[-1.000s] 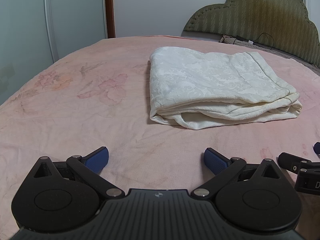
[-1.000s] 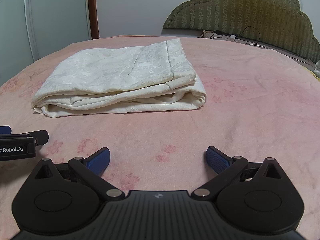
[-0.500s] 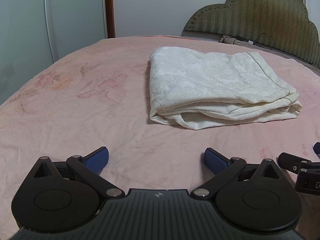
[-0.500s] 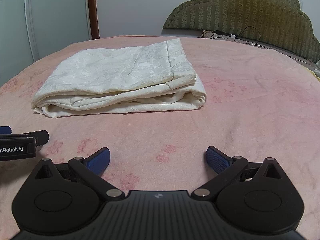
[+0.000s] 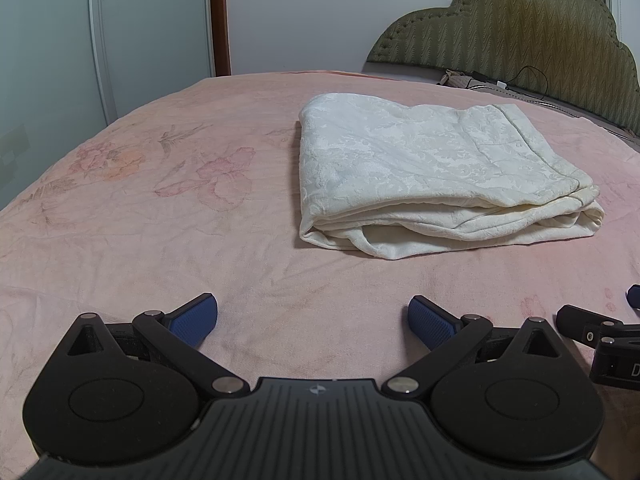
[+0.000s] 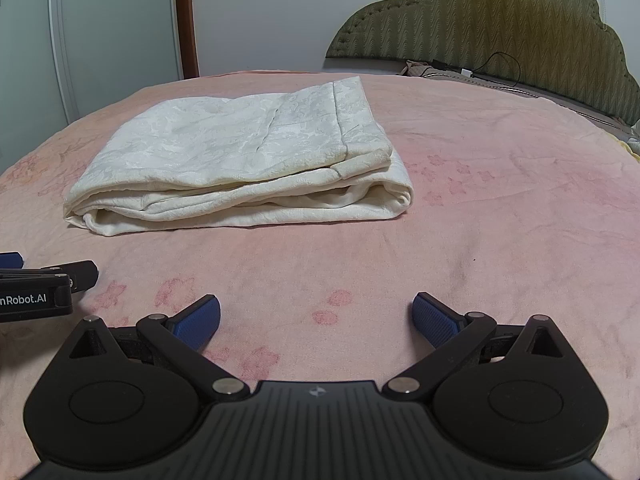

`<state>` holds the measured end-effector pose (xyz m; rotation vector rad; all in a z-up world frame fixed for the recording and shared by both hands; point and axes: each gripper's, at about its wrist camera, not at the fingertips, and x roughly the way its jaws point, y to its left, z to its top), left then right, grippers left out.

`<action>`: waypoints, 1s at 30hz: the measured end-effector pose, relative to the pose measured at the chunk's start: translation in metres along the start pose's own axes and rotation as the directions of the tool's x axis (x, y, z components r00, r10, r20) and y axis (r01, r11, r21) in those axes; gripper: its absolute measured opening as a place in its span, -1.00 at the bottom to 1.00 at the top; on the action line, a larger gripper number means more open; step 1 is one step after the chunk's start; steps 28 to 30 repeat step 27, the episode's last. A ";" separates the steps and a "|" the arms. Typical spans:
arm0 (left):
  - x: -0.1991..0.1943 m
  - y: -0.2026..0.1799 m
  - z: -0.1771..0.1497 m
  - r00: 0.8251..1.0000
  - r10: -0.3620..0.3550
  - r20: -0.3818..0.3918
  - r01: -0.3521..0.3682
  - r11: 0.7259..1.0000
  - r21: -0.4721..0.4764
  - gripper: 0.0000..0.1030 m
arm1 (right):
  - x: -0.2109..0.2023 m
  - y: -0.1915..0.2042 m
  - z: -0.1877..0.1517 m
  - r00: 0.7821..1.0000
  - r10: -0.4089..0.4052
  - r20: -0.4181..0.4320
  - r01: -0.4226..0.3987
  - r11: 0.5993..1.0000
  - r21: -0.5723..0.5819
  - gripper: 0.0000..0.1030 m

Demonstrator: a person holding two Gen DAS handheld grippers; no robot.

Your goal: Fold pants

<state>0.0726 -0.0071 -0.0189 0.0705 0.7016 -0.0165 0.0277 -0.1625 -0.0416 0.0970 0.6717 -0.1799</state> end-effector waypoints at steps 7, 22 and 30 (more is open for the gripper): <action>0.000 0.000 0.000 1.000 0.001 -0.001 -0.001 1.000 0.002 1.00 | 0.000 0.000 0.000 1.000 0.000 0.000 0.000 1.000 0.000 1.00; 0.000 0.000 0.000 1.000 -0.009 0.003 0.009 1.000 -0.010 1.00 | 0.000 0.000 0.000 1.000 0.001 0.000 -0.001 1.000 0.000 1.00; -0.004 0.009 0.000 0.999 -0.034 0.017 0.035 0.998 -0.046 0.99 | 0.000 0.000 0.000 1.000 0.001 0.000 -0.001 1.000 0.001 1.00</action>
